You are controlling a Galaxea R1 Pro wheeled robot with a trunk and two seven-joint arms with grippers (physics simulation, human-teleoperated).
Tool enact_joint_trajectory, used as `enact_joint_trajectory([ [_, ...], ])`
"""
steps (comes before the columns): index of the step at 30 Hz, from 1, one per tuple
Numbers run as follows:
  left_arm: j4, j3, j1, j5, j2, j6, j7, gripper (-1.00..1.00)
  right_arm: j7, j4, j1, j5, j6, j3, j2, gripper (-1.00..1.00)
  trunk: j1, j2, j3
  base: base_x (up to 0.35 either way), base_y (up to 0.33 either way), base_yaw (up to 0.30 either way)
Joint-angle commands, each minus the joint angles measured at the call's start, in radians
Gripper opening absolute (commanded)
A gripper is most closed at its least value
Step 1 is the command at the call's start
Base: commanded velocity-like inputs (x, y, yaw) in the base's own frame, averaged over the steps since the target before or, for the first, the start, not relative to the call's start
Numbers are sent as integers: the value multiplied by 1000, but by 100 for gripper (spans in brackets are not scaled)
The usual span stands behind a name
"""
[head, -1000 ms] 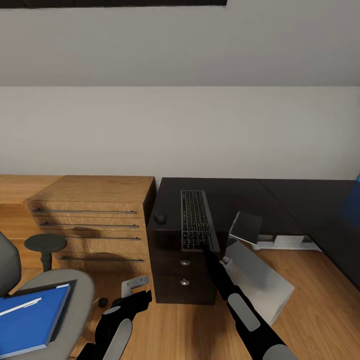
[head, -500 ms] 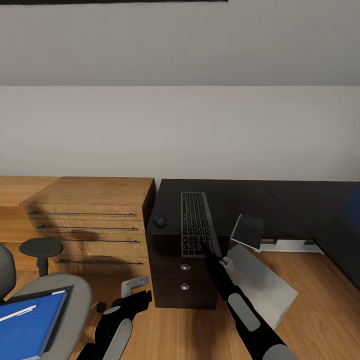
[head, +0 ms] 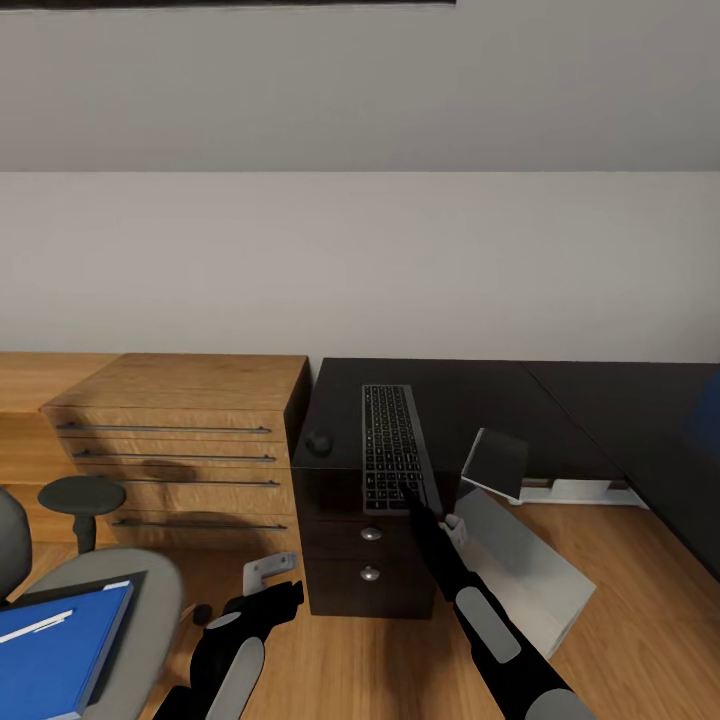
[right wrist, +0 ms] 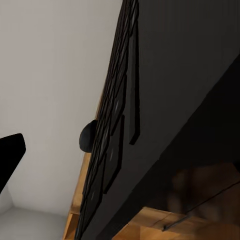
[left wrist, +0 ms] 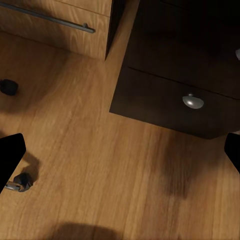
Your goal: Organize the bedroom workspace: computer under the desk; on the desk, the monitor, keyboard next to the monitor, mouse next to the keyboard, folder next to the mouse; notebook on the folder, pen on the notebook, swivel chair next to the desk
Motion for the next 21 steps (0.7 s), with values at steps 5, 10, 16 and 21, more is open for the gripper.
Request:
enact_joint_trajectory([
  [5,-1,-1,-1,12,0,1,10,100,3,-1,-1,-10,-2,4,-1,-100,0,0,-1,0,0,0],
  [10,-1,-1,-1,12,0,1,10,100,3,-1,-1,-10,-2,5,-1,-100,0,0,-1,0,0,0],
  [16,-1,-1,-1,12,0,2,10,100,5,-1,-1,-10,-2,5,-2,-100,0,0,-1,0,0,0],
  [21,-1,-1,-1,12,0,3,10,100,6,-1,-1,-10,-2,5,-2,-100,0,0,-1,0,0,0],
])
